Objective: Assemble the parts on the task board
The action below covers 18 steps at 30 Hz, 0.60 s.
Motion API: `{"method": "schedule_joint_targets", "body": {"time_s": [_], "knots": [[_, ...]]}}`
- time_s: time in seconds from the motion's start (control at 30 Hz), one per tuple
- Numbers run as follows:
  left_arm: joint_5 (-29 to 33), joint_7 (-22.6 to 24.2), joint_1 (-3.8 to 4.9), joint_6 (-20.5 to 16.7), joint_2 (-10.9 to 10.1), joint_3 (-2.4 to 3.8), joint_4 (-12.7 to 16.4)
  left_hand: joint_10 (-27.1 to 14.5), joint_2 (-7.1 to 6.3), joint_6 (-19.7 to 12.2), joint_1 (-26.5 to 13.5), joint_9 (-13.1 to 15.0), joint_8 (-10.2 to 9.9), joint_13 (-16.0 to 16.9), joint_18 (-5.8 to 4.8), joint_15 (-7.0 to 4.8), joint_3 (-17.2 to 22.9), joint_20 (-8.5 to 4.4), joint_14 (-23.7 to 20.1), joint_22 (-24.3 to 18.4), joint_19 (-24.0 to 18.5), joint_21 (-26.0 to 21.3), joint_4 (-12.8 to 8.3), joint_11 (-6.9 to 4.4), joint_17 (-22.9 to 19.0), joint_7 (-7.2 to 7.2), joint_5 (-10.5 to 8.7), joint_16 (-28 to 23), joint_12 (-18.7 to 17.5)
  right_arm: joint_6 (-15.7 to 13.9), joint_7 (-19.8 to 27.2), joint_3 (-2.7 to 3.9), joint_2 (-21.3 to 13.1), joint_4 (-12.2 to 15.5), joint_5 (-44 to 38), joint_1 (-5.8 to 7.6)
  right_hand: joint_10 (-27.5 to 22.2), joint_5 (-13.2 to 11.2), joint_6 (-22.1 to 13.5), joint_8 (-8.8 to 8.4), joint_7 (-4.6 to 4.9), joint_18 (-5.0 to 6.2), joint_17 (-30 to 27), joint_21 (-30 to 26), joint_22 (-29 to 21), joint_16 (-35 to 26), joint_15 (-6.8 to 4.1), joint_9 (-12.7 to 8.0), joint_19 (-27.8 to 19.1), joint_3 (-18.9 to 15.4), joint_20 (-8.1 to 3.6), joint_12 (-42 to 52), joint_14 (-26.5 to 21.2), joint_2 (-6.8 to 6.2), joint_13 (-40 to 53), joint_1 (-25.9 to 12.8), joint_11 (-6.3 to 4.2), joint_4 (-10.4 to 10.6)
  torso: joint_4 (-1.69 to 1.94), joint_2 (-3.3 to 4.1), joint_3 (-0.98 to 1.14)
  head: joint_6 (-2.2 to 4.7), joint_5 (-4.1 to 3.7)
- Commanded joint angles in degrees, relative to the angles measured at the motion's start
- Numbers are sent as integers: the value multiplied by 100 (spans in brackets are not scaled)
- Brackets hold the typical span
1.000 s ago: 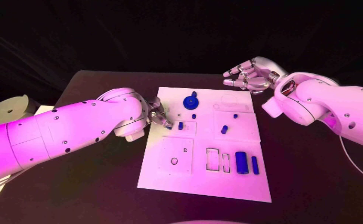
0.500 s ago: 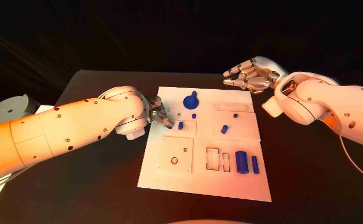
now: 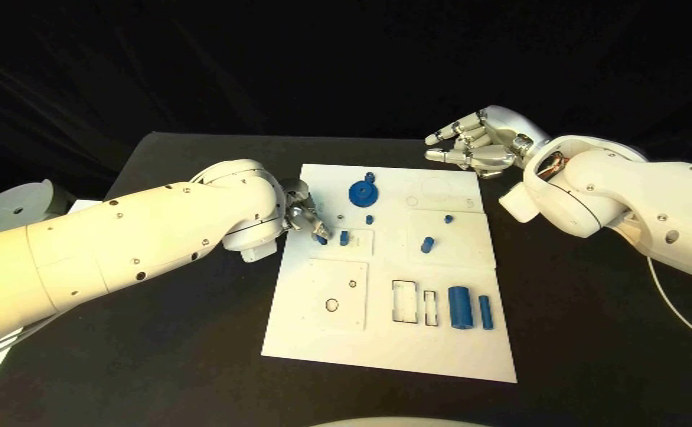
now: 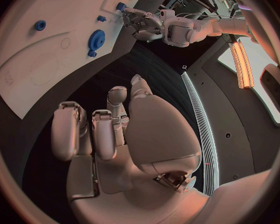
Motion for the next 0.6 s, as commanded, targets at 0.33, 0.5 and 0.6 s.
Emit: {"method": "schedule_joint_targets", "body": {"time_s": [0.33,0.5,0.6], "knots": [[13,-229,-45,321,69,-35,-95,21,20,208,-178,-65,-57,111,-73,-36,-246,-46,604,1300,495,53,114,-36,1509,-154,3,18,111,91,84,0,-18,20,-34,-3,-34,43,30,31,-9,39,850,-31,-6,-26,-4,8,-33,-8,-1,2,425,36,-4,19,10,-18,4,-2,0,-17,-7],[-20,-239,-45,359,77,-34,-112,33,2,238,-245,-92,-70,144,-76,-40,-356,-49,604,1314,501,64,168,-40,1509,-160,5,18,139,90,85,0,-21,23,-34,-3,-34,43,30,31,-9,39,850,-31,-6,-26,-4,8,-33,-8,-1,2,425,36,-4,19,10,-18,2,1,-5,-24,-9],[-41,-242,-45,374,79,-34,-117,40,-22,254,-269,-106,-76,164,-78,-42,-419,-51,604,1320,504,69,189,-43,1509,-164,5,18,155,89,86,0,-23,24,-34,-3,-34,43,30,31,-9,39,850,-31,-6,-26,-4,8,-33,-8,-1,2,425,36,-4,19,10,-18,6,1,-3,-23,-12]]}}
